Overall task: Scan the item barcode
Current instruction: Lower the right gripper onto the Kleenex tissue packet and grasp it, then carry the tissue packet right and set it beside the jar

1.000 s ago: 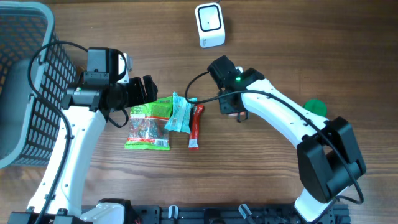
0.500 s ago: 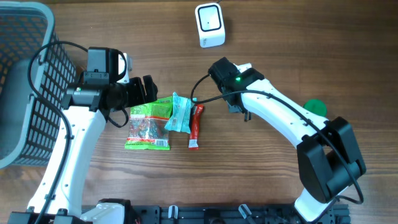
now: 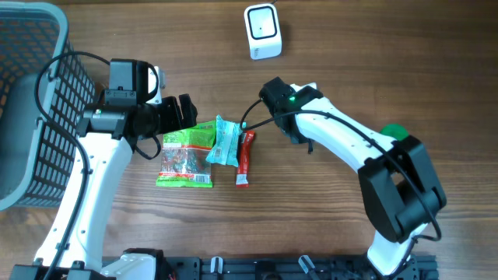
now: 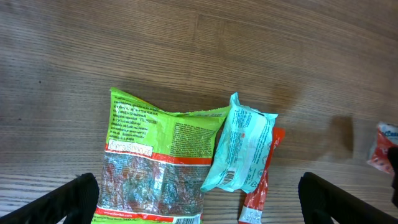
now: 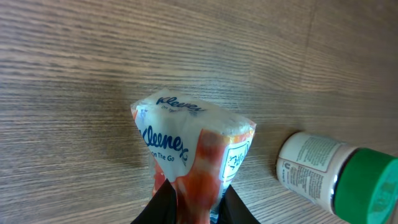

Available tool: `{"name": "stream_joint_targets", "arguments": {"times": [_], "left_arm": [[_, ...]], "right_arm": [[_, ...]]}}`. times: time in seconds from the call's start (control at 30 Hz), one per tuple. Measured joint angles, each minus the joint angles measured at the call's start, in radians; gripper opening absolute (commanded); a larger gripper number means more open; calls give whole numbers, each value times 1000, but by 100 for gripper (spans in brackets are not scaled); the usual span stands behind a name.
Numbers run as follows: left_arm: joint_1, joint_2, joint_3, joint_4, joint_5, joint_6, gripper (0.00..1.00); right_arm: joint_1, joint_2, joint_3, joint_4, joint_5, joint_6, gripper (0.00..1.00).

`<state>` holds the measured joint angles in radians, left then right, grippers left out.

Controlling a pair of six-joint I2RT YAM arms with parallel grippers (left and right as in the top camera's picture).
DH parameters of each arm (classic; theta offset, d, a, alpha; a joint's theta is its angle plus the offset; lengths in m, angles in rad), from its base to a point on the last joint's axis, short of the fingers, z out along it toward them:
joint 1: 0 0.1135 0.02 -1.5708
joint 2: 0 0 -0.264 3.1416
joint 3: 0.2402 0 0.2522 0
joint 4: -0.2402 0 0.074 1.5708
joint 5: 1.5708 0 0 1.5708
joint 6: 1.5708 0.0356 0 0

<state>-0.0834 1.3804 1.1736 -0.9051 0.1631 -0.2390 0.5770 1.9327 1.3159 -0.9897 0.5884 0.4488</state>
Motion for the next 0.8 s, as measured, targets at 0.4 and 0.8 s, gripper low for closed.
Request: {"name": "stream_joint_targets", "arguments": {"times": [0.4, 0.8], "left_arm": [[0, 0, 0, 0, 0, 0, 100], [0, 0, 0, 0, 0, 0, 100]], "right_arm": [[0, 20, 0, 22, -28, 14, 47], [-62, 19, 3, 33, -187, -46, 48]]}}
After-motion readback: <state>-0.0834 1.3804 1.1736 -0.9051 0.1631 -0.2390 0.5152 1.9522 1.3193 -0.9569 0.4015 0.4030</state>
